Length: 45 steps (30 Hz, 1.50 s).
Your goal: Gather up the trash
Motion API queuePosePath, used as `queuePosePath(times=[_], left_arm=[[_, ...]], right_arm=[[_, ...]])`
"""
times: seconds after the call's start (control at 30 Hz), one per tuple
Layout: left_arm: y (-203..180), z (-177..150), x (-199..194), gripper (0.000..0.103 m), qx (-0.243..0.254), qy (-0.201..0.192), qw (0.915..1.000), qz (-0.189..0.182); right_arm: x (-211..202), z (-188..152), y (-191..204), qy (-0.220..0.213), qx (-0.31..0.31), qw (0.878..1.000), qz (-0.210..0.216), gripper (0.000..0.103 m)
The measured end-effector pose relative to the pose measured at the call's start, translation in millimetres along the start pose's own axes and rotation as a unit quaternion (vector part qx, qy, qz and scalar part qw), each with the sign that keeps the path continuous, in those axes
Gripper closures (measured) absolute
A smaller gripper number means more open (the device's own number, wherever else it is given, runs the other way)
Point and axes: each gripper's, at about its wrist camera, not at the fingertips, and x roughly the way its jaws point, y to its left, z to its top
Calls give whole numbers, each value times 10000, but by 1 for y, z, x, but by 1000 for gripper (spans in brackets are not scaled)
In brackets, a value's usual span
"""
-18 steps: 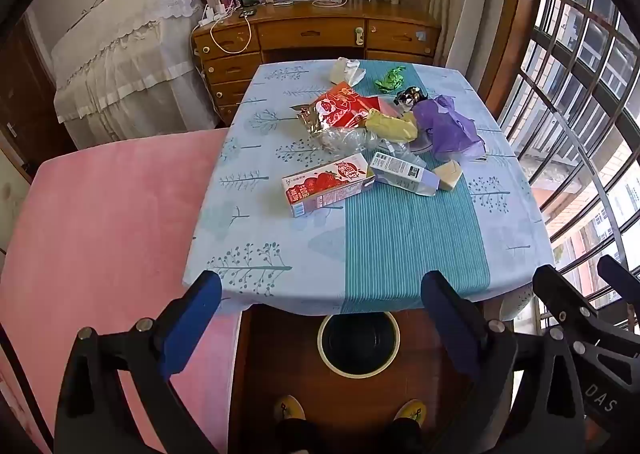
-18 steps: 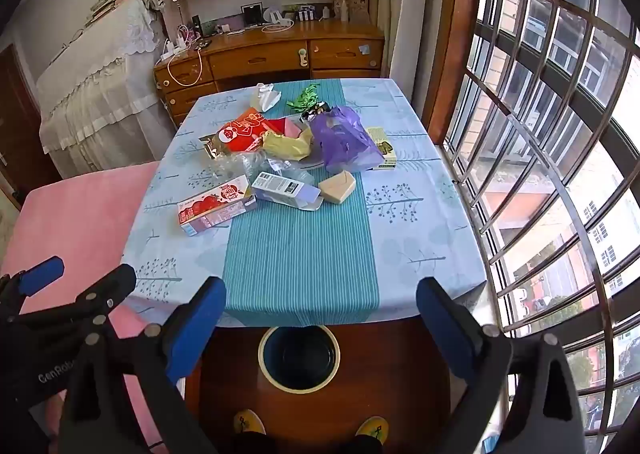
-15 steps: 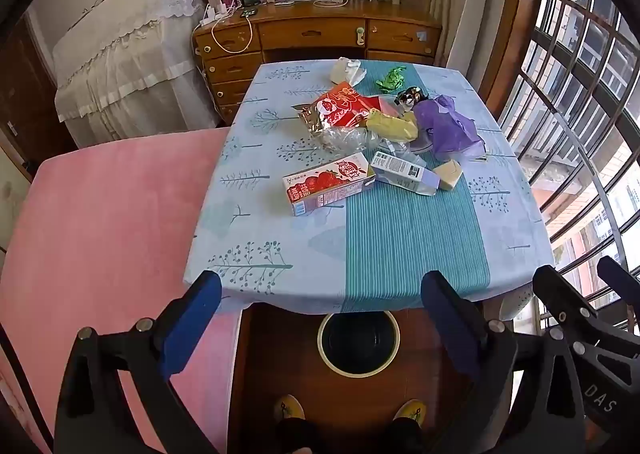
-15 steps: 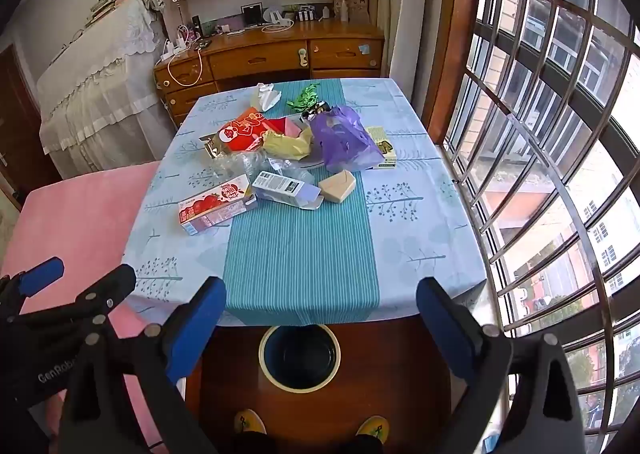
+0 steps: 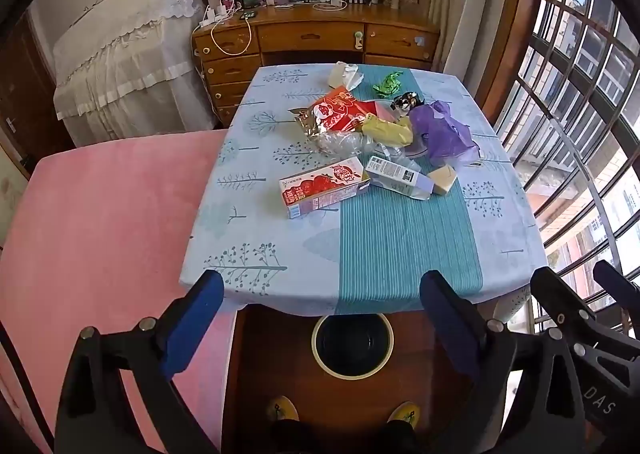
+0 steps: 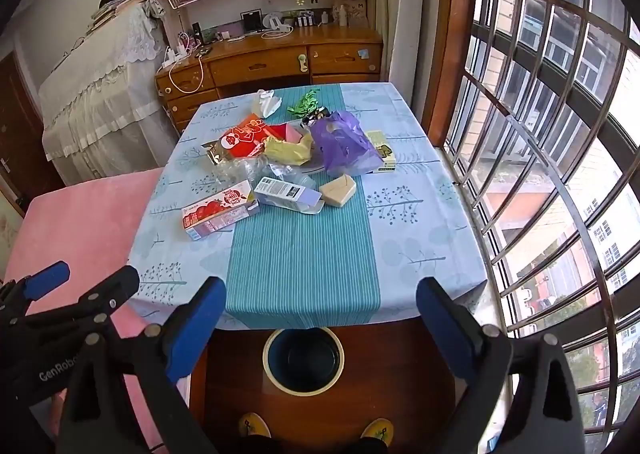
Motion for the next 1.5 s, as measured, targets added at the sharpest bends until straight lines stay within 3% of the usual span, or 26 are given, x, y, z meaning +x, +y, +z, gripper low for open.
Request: queuePosePath(times=[0.9, 1.2, 1.33, 1.5], left_arm=[[-2, 9, 2, 6, -143, -206, 9996, 95], [-2, 8, 14, 6, -208, -156, 9996, 123], [-2, 6, 16, 6, -251, -119, 9996, 108], [-4, 5, 18, 6, -321, -80, 9994, 102]], right_arm=[[3, 5, -7, -97, 53, 9999, -5, 6], [19, 7, -14, 65, 97, 9999, 30, 7], [19, 8, -14, 76, 23, 9999, 121, 14], [19, 12, -12, 53, -102, 9997, 208, 15]])
